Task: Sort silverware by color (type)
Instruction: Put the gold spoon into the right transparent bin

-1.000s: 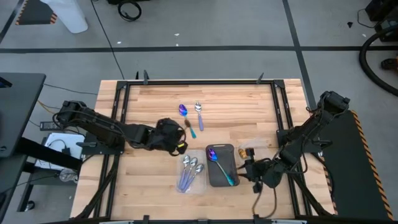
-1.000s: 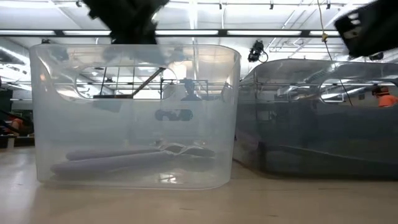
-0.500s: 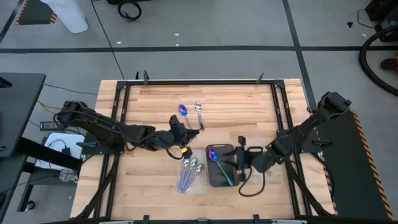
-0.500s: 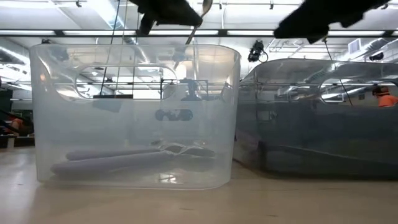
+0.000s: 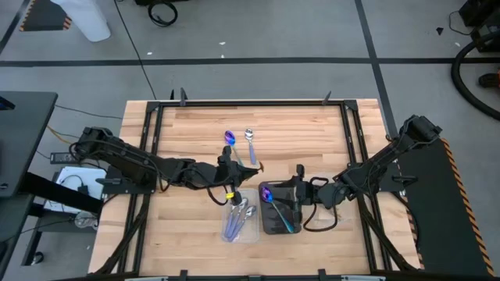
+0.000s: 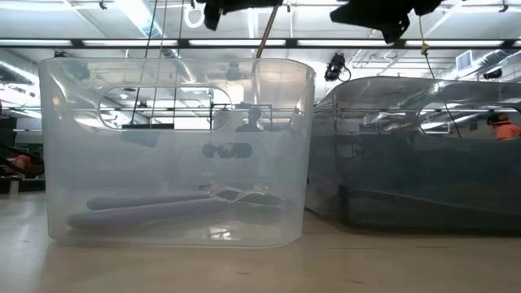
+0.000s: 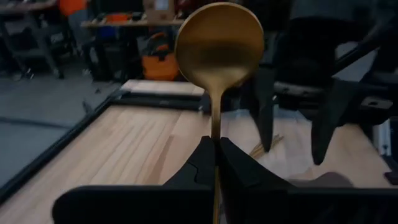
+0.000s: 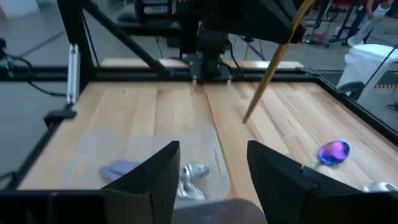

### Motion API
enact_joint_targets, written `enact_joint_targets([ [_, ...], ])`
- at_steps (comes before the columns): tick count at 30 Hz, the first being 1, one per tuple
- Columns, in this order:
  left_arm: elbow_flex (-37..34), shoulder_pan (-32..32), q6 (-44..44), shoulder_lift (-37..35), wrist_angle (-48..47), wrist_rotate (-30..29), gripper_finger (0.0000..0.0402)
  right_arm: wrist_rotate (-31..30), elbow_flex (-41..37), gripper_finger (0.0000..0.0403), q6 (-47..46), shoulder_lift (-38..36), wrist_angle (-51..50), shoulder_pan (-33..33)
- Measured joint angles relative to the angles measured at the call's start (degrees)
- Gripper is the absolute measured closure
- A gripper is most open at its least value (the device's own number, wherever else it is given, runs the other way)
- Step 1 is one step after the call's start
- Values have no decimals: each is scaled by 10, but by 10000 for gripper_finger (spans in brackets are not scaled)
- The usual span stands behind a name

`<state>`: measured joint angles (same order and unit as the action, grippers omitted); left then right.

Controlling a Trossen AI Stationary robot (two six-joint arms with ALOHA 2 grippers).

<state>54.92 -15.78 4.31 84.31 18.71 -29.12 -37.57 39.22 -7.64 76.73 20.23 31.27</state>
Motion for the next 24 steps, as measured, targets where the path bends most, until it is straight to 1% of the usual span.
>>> enact_joint_targets([
  [7,0,-3,-64,0,71,36,390,-16,0,205,-10,0,58,0],
  [12,0,-1,-94,0,122,85,390,-23,0,205,31,0,109,-13],
  [15,0,-2,-108,0,135,95,390,-29,0,205,61,0,133,-30],
  [16,0,-2,-113,0,138,96,389,-25,0,205,71,0,142,-36],
  [18,0,-2,-124,0,145,104,389,5,0,206,81,0,153,-50],
  [24,0,0,-130,0,172,145,389,80,0,215,79,0,173,-98],
])
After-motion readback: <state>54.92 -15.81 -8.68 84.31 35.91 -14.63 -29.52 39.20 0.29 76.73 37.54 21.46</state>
